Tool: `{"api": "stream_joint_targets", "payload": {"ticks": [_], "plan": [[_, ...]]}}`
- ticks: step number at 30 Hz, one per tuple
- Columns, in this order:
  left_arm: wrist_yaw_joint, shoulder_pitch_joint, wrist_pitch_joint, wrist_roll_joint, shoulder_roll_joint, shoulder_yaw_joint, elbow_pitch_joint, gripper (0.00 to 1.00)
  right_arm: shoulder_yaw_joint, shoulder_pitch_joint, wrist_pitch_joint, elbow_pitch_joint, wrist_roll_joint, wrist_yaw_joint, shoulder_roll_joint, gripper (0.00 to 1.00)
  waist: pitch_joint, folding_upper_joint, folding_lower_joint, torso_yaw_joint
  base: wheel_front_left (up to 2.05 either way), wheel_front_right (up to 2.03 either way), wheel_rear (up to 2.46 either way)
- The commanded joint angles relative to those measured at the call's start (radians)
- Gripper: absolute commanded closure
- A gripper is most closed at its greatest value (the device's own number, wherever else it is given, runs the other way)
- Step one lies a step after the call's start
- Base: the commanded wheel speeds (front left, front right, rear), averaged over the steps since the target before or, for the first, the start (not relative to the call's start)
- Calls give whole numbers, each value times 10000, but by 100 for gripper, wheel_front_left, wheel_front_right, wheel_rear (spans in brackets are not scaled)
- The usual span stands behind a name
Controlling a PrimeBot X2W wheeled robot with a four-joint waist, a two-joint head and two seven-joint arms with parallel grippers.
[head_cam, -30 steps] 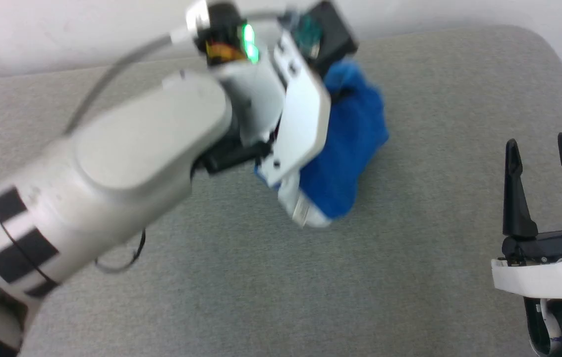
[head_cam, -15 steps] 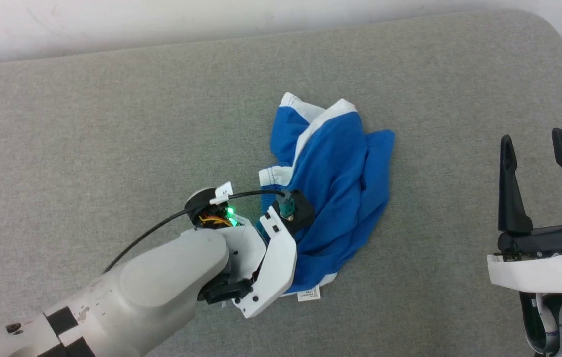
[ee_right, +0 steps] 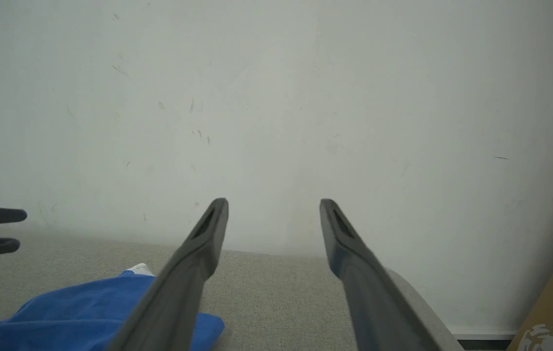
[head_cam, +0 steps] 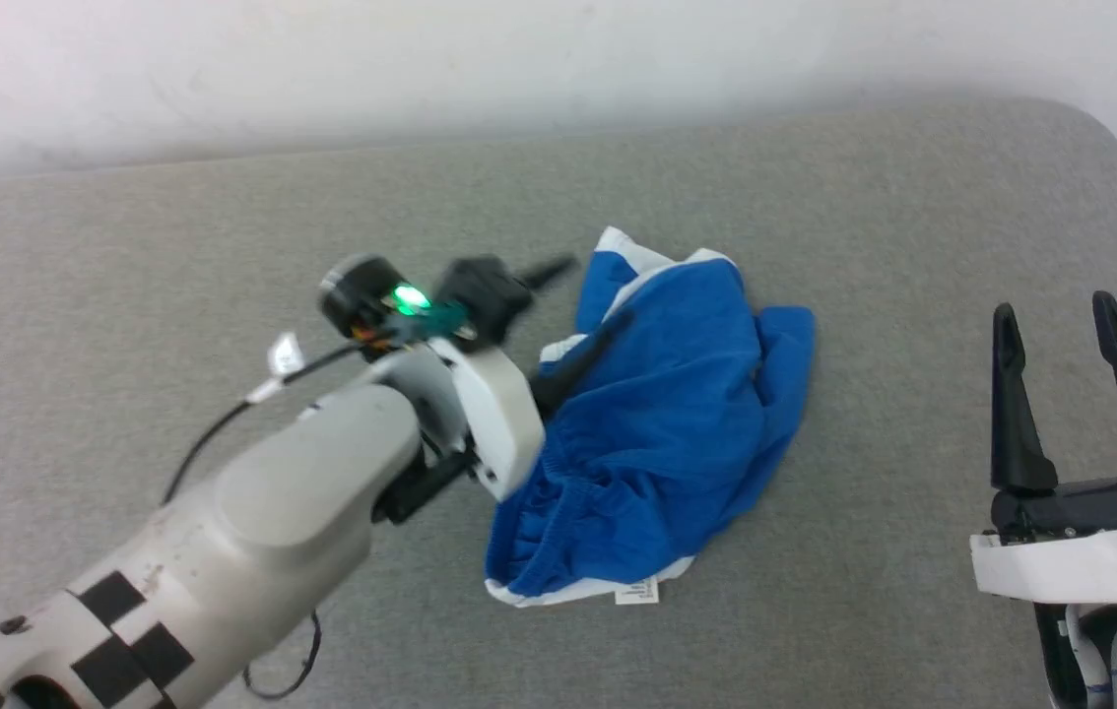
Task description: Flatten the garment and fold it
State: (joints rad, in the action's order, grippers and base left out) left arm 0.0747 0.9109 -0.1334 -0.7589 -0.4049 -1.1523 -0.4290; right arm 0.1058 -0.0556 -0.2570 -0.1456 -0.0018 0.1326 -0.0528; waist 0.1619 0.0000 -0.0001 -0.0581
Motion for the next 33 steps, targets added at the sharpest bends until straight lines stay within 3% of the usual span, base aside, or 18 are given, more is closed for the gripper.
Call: {"api": "stream_joint_targets", "payload": {"ticks": [1,6,12,17,19,24,33], "plan": [[-230,-33,-337,84,-73,175,-85,0,46,96,-47,-17,-82,-19,26,0,-318,0,1,346,0,0,0],[-1797,-611,-1250,559,-320,1376,289,0,189,293,-47,-64,-122,-19,26,0,-531,0,1,697,0,0,0],[-3942,-2562,-1280,2654,-400,3797,2317,0,375,331,-47,-110,34,-19,26,0,-577,0,1,1035,0,0,0],[-5056,-4576,-1282,4120,-24,5426,3429,0,523,359,-47,-74,227,-19,26,0,-671,0,1,1180,0,0,0],[-5232,-5288,-1282,4499,199,6003,3697,0,560,403,-47,-43,353,-19,26,0,-705,0,1,1216,0,0,0],[-5087,-6781,-1283,5212,777,7235,4108,0,571,515,-47,166,760,-19,26,0,-802,0,1,1203,0,0,0],[-3913,-8474,-1283,6128,1827,8513,3973,0,497,1115,-47,605,1296,-19,26,0,-1057,0,1,1131,0,0,0]]}}
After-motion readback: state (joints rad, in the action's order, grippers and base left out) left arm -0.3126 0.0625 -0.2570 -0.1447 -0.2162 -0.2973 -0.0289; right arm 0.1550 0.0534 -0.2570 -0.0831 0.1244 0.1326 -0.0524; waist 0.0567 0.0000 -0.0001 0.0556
